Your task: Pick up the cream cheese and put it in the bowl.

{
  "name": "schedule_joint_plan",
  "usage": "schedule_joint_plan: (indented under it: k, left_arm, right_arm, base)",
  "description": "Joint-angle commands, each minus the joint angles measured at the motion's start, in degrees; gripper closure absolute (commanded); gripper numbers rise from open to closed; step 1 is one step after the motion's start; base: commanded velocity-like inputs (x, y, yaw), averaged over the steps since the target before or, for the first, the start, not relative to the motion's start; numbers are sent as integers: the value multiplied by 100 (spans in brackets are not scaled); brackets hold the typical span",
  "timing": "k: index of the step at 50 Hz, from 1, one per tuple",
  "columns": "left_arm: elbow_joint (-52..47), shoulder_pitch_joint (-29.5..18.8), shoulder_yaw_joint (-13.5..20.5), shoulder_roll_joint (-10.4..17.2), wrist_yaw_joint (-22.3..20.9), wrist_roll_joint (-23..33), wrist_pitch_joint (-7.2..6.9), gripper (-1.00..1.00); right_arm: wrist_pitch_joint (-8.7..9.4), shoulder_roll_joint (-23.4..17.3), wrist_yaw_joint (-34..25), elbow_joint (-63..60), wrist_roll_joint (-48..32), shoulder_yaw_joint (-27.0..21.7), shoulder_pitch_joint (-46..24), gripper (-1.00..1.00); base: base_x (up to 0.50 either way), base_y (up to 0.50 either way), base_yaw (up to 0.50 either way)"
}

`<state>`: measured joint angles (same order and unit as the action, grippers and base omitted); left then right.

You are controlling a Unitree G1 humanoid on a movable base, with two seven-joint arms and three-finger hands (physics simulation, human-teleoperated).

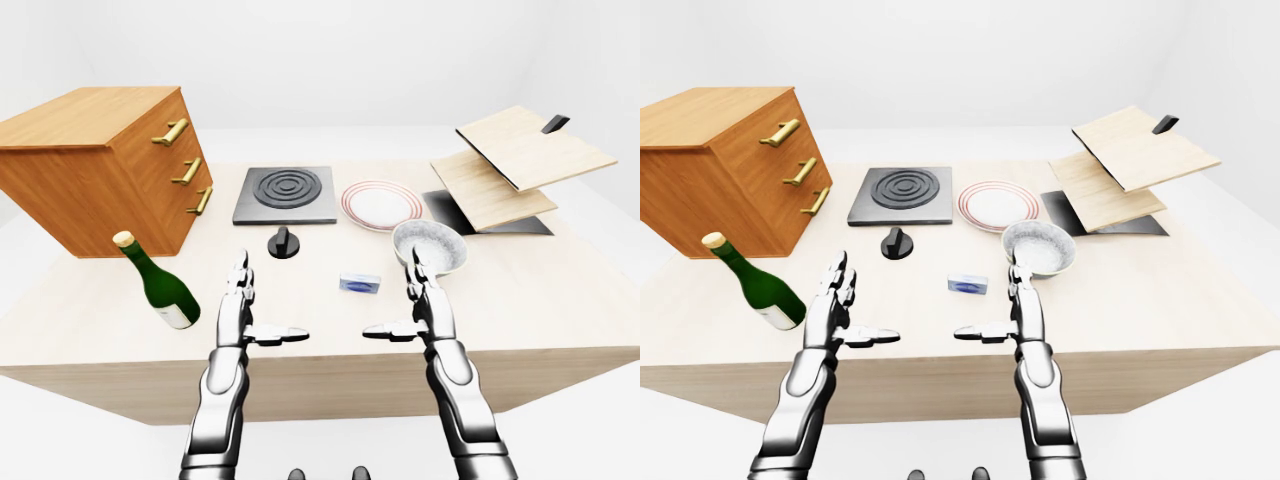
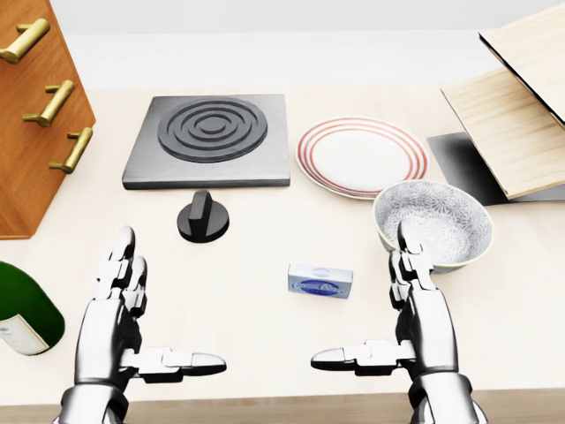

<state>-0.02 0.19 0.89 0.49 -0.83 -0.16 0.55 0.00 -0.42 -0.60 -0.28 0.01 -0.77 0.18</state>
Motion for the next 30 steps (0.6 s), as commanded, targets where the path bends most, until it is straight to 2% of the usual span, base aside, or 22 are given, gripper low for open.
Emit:
schedule_joint_plan:
  k: [1, 10, 16, 24, 28, 30]
  left_arm:
    - [-45, 75, 138, 70, -134, 5, 131, -100]
    - [-7, 96, 110, 54, -124, 48, 194, -100]
    - [-27, 133, 101, 57, -159, 54, 285, -100]
    - [-53, 148, 89, 51, -167, 76, 260, -100]
    - [-64, 159, 79, 48, -168, 88, 260, -100]
    - [-56, 160, 79, 47, -171, 89, 269, -100]
  right_arm:
    - [24, -66, -98, -94, 6, -140, 49, -100]
    - [-59, -65, -107, 11, 0, -138, 45, -100]
    - [-196, -60, -81, 134, -84, -108, 37, -100]
    - [-157, -57, -167, 86, 94, -155, 47, -100]
    - [-58, -56, -238, 38, 286, -197, 35, -100]
    - [-99, -66, -217, 66, 240, -182, 36, -100]
  base:
    - [0, 0, 0]
    - [0, 0, 0]
    - [0, 0, 0]
    - [0, 0, 0]
    - [0, -44, 0]
    - [0, -50, 0]
